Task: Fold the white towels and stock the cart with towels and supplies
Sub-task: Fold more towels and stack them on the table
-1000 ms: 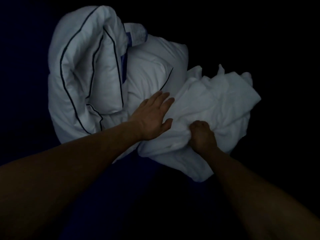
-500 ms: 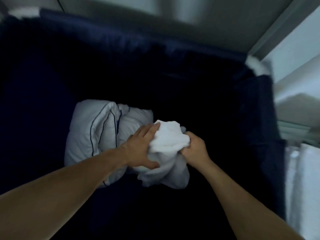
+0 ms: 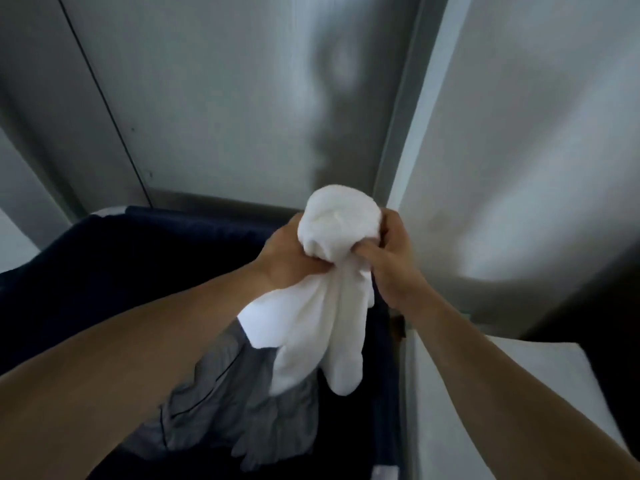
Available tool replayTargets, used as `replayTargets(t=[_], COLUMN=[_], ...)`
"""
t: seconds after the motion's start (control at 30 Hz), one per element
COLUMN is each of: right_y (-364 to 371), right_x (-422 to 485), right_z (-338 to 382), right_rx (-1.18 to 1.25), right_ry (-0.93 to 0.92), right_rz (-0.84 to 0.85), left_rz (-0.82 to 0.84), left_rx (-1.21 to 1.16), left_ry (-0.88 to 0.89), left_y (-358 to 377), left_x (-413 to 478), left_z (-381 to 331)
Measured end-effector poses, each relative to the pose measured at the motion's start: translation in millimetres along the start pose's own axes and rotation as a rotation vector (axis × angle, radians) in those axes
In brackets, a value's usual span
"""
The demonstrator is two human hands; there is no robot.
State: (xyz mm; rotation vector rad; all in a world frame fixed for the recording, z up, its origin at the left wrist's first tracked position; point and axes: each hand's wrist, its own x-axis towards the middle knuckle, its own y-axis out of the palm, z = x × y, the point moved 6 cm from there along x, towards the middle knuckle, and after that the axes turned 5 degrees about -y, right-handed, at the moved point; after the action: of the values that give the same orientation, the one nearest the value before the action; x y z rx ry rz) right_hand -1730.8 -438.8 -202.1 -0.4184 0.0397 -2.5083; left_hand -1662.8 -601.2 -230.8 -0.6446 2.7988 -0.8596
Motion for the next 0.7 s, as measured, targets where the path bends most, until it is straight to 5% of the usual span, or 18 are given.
replayTargets(t=[0.13, 0.33, 0.7], right_y=[-68, -169, -306], right_x=[-25, -53, -104], right_z=[60, 107, 158], right_rx=[0.013, -0.176, -0.479], right_ry=[-0.11, -0.139, -0.105], right_rz=[0.158, 0.273, -0.342], left_rz=[-0.134, -0.031, 0.259], left_rx=[-0.173, -0.295, -0.393], left_ry=[0.111, 0.311, 0.575], left_y=[-7, 5, 113], left_x=[-20, -54, -76], left_z=[-104, -236, -352])
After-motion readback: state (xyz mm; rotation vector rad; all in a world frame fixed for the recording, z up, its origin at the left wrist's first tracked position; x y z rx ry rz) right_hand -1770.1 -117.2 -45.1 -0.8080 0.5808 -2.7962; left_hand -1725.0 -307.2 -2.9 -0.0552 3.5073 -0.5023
